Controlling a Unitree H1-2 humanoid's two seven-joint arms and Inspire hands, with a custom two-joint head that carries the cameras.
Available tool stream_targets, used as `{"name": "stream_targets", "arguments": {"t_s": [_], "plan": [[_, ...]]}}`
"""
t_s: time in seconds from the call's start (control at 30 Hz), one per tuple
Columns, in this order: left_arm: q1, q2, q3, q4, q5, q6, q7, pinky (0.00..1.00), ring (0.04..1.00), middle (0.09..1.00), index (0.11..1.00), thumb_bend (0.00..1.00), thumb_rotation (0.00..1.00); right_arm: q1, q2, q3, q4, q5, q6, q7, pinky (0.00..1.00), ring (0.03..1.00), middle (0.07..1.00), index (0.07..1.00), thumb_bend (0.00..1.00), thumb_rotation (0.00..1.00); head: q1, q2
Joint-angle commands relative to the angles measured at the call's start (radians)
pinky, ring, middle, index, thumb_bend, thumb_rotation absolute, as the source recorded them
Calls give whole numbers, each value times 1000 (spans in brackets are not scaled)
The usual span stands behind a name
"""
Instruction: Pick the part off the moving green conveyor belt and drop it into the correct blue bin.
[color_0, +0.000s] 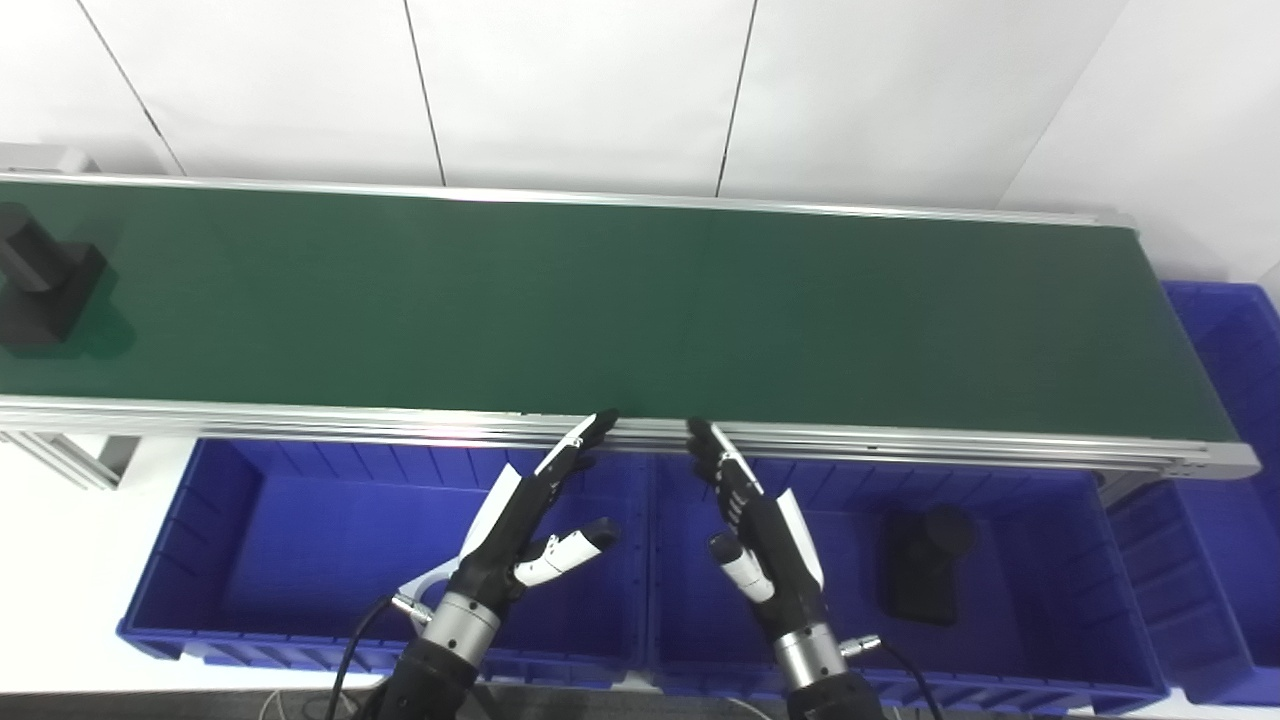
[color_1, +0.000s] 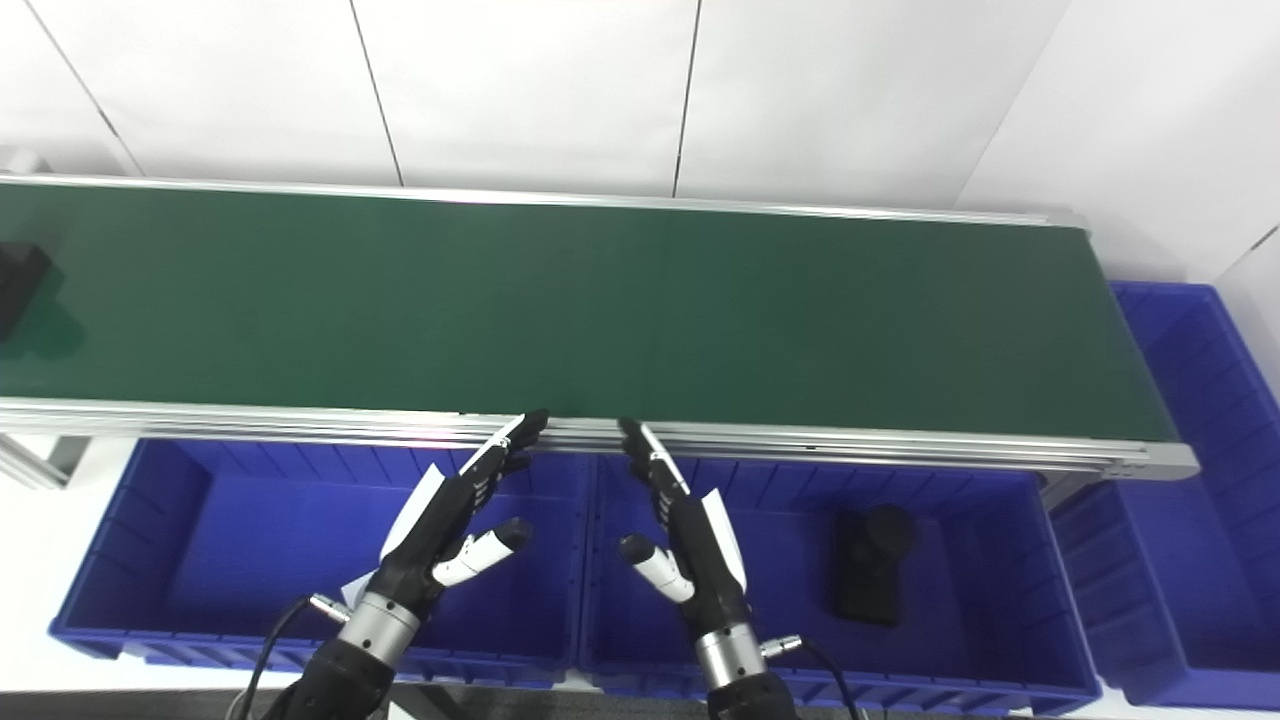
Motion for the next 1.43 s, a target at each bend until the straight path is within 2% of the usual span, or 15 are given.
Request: {"name": "stream_targets", "arguments": {"t_s": [0.0, 0.13, 0.53, 0.77, 0.93, 1.13, 1.4], "plan": [[-2, -5, 3, -28, -12, -41, 4, 905, 946, 941, 922, 854, 848, -5, 14, 18, -24, -5, -36, -25, 948, 968, 983, 963, 943, 940, 1, -4], [1, -8, 8, -18, -38, -57, 1, 912, 945, 938, 924, 834, 825, -6, 11, 35, -20, 5, -36, -40, 938, 963, 980, 971, 935, 932, 2, -8], [17, -31, 17, -8, -69, -55, -4, 937, 949, 935, 915, 881, 822, -19, -16, 52, -8, 6, -36, -54, 952, 971, 979, 959, 954, 940, 15, -34], [17, -39, 19, 9, -78, -81, -1, 942, 946, 934, 912, 897, 819, -24, -32, 53, -6, 22, -36, -43, 945, 964, 970, 947, 962, 918, 28, -38], [23, -43, 10, 10, -95, -91, 7, 936, 946, 940, 921, 852, 810, -24, -42, 45, -7, 33, -36, -31, 947, 967, 969, 944, 980, 918, 40, -42], [31, -35, -7, 12, -86, -90, -4, 997, 999, 998, 992, 866, 837, -23, -46, 45, -4, 29, -36, -31, 945, 966, 971, 949, 991, 928, 40, -43], [27, -22, -40, 14, -73, -91, -1, 1000, 1000, 1000, 1000, 848, 845, -27, -52, 46, 4, 46, -36, -8, 980, 987, 988, 964, 980, 926, 46, -46]]}}
